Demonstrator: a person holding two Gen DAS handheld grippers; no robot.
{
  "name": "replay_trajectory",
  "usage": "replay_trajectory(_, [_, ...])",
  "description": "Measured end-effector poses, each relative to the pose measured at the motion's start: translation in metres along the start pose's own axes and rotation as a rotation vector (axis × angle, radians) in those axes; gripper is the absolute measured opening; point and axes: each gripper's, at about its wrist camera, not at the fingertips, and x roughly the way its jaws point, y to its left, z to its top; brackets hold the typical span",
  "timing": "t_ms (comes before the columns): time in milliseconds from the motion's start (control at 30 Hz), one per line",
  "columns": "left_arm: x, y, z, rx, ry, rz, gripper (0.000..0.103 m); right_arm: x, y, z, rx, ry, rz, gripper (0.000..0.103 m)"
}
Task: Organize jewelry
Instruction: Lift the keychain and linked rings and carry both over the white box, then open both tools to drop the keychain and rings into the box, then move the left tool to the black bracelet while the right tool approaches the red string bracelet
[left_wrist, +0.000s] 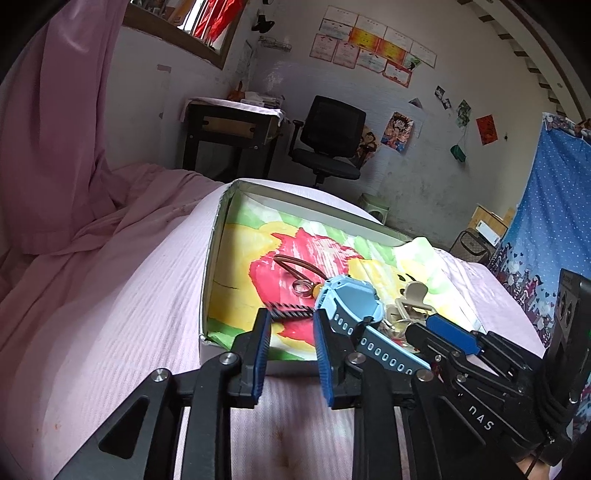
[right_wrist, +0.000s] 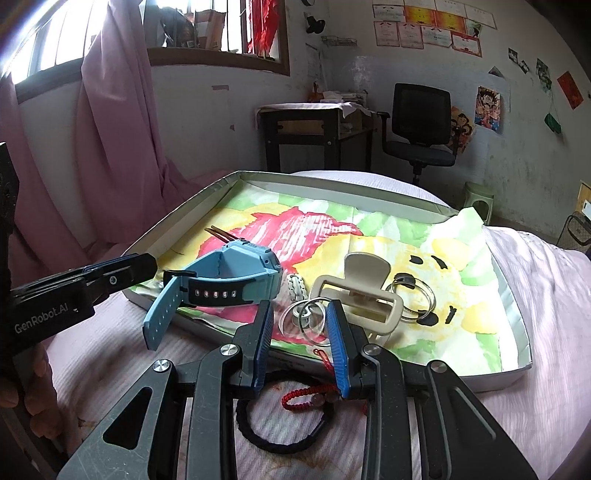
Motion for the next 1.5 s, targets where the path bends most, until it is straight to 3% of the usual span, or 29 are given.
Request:
replay_trajectory(100, [-0.005,-0.002,-0.001,0.004,-0.017,-0.016,0.036,-0.007,0.0,0.0,-0.004,-0.02,-0.009,0.031])
replay_trajectory(167, [-0.01,-0.002,-0.001,0.004,-0.036,-0.016,0.046,-0.016,0.0,0.001,-0.004,-0.053,-0.023,0.045])
replay_trajectory(300, [-0.024,-0.004,-0.002,0.006,-0.085,-0.011,0.066,-0.039,-0.005,-0.001,0.007,-0.122,-0.054,0.055])
replay_trajectory(367, [-0.032,-0.006,-0.002,0.015,-0.113,-0.019,0.077,-0.051,-0.008,-0.001,0.017,-0.161,-0.066,0.066])
replay_trajectory(467, [-0.045,-0.012,-0.004,0.039,-0.148,-0.031,0.083,-0.072,-0.013,-0.004,0.036,-0.231,-0.095,0.08])
replay_trajectory(600, [-0.057,-0.017,-0.006,0.047,-0.18,-0.048,0.096,-0.096,-0.019,-0.008,0.05,-0.299,-0.122,0.091])
replay_trajectory(767, [-0.07,-0.025,-0.014,0.065,-0.197,-0.06,0.101,-0.116,-0.03,-0.017,0.063,-0.342,-0.141,0.101])
replay_trajectory(1067, [-0.084,-0.039,-0.036,0.166,-0.171,-0.035,0.102,-0.133,-0.039,-0.04,0.041,-0.375,-0.138,0.101])
replay_trajectory(1500, [-0.079,-0.047,-0.049,0.254,-0.101,-0.028,0.102,-0.134,-0.057,-0.061,0.079,-0.299,-0.153,0.101])
